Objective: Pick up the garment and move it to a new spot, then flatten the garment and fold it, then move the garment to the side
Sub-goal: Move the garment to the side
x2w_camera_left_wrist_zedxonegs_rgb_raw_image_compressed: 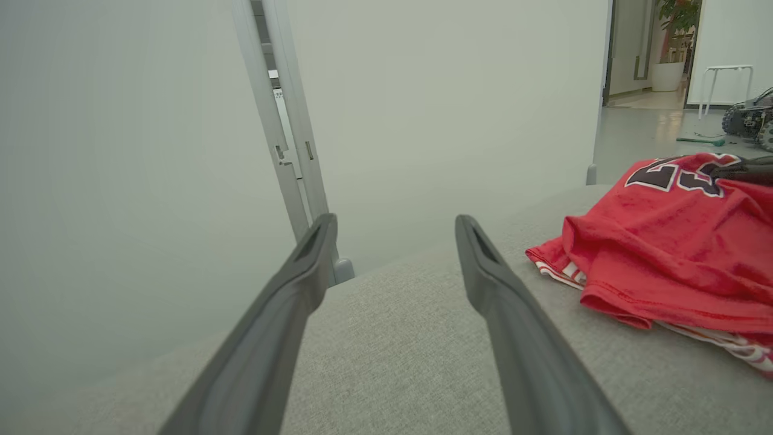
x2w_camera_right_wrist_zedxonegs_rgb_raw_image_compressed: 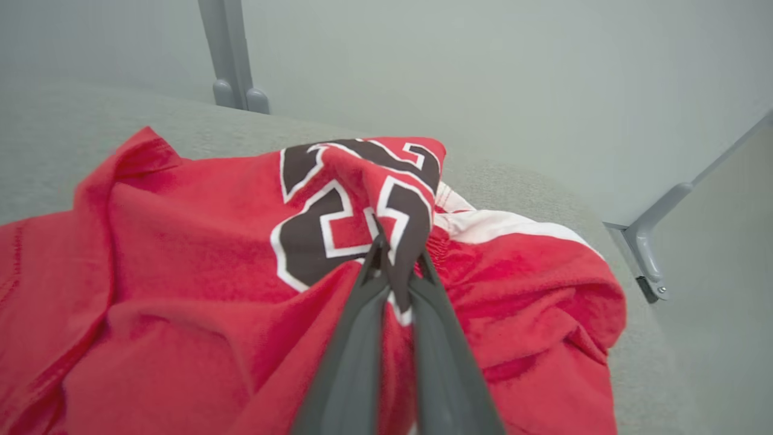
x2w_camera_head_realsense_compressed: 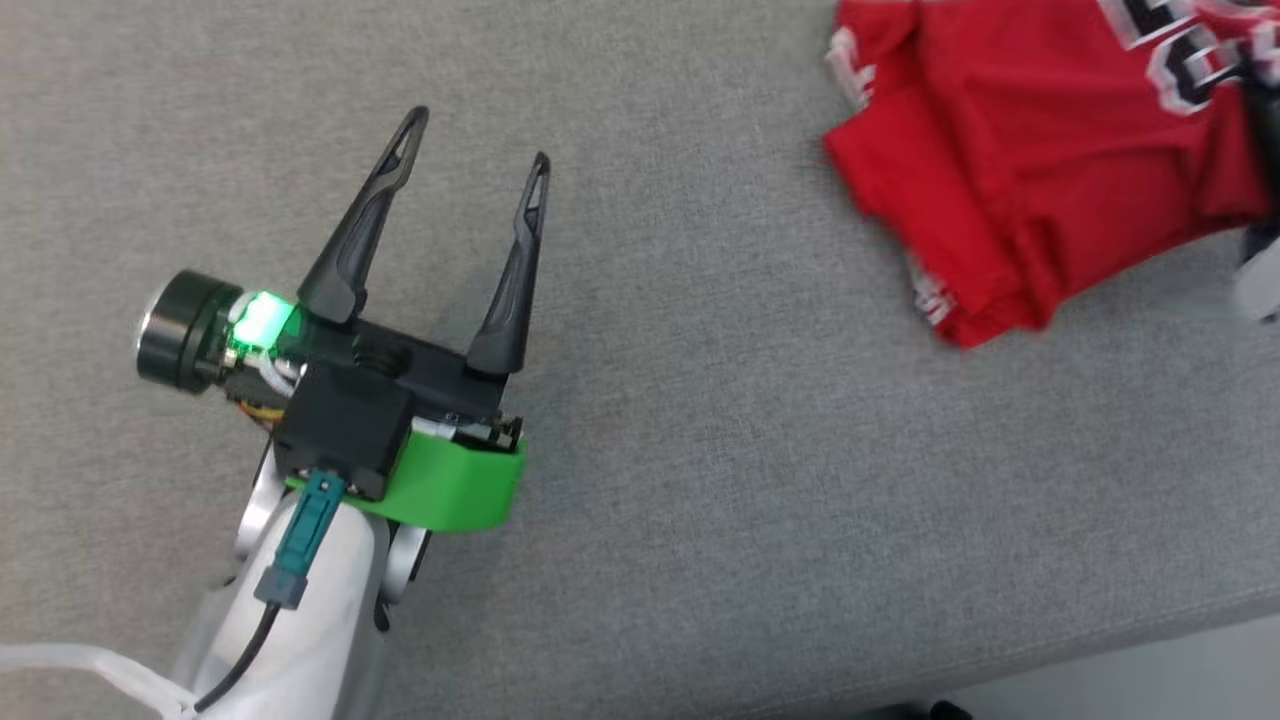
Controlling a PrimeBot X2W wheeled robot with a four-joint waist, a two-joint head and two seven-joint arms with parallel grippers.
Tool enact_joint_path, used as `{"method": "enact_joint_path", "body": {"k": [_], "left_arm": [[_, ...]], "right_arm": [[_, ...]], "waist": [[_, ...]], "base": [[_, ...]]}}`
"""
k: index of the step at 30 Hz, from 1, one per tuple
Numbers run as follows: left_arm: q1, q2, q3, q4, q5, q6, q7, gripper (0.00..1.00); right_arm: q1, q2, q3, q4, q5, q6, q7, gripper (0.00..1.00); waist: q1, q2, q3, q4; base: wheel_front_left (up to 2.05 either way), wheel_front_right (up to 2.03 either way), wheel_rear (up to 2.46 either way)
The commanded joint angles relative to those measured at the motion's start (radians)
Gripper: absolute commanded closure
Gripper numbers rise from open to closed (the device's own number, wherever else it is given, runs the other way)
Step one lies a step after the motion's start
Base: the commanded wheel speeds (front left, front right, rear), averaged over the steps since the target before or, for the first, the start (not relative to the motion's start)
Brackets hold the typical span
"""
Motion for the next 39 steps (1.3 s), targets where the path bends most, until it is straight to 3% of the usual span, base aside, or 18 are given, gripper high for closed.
{"method": "enact_joint_path", "body": {"k": [1, 7, 12, 13, 14, 18, 21, 27, 31, 35, 39], "left_arm": [[-0.035, 0.011, -0.003, -0.008, 0.008, -0.008, 0.008, 0.00], [-0.110, 0.008, -0.044, -0.033, 0.037, -0.031, 0.028, 0.00], [-0.145, 0.007, -0.062, -0.035, 0.047, -0.039, 0.032, 0.00], [-0.148, 0.006, -0.065, -0.034, 0.049, -0.038, 0.033, 0.00], [-0.150, 0.002, -0.068, -0.034, 0.047, -0.037, 0.033, 0.00], [-0.142, -0.003, -0.069, -0.018, 0.034, -0.027, 0.019, 0.00], [-0.117, -0.006, -0.065, 0.000, 0.020, -0.020, 0.008, 0.00], [-0.050, -0.010, -0.033, 0.035, -0.030, 0.006, 0.001, 0.00], [0.001, -0.009, -0.014, 0.064, -0.063, 0.025, -0.008, 0.00], [0.059, -0.008, 0.018, 0.082, -0.092, 0.051, -0.016, 0.00], [0.121, -0.001, 0.055, 0.107, -0.124, 0.081, -0.029, 0.00]], "right_arm": [[-0.035, -0.031, -0.012, 0.018, 0.015, -0.001, -0.014, 1.00], [-0.099, -0.136, -0.101, 0.119, 0.059, -0.002, -0.049, 1.00], [-0.125, -0.158, -0.151, 0.223, 0.071, -0.002, -0.066, 1.00], [-0.129, -0.155, -0.163, 0.248, 0.067, -0.002, -0.071, 0.61], [-0.133, -0.146, -0.174, 0.270, 0.063, -0.002, -0.074, 0.01], [-0.125, -0.104, -0.236, 0.315, 0.045, -0.001, -0.086, 0.00], [-0.074, -0.073, -0.322, 0.266, 0.010, -0.002, -0.086, 0.00], [0.120, 0.068, -0.523, 0.058, -0.082, -0.001, -0.087, 0.00], [0.276, 0.205, -0.619, -0.108, -0.134, -0.001, -0.087, 0.00], [0.407, 0.336, -0.629, -0.264, -0.192, -0.001, -0.087, 0.00], [0.503, 0.444, -0.560, -0.369, -0.236, -0.001, -0.087, 0.00]], "waist": [[0.0000, -0.0001, 0.127, -0.053], [0.0000, -0.0001, 0.195, -0.041], [0.0000, -0.0001, 0.229, -0.026], [0.0000, -0.0001, 0.231, -0.025], [0.0000, -0.0001, 0.233, -0.023], [0.0000, -0.0001, 0.214, -0.015], [0.0000, -0.0001, 0.182, -0.014], [0.0000, -0.0001, 0.080, -0.014], [0.0000, -0.0001, 0.003, 0.003], [0.0000, -0.0001, -0.061, 0.020], [0.0000, -0.0001, -0.125, 0.047]], "base": [[0.00, 0.00, 0.00], [0.00, 0.00, 0.00], [0.00, 0.00, 0.00], [0.00, 0.00, 0.00], [0.00, 0.00, 0.00], [0.00, 0.00, 0.00], [0.00, 0.00, 0.00], [0.00, 0.00, 0.00], [0.00, 0.00, 0.00], [0.00, 0.00, 0.00], [0.00, 0.00, 0.00]]}}
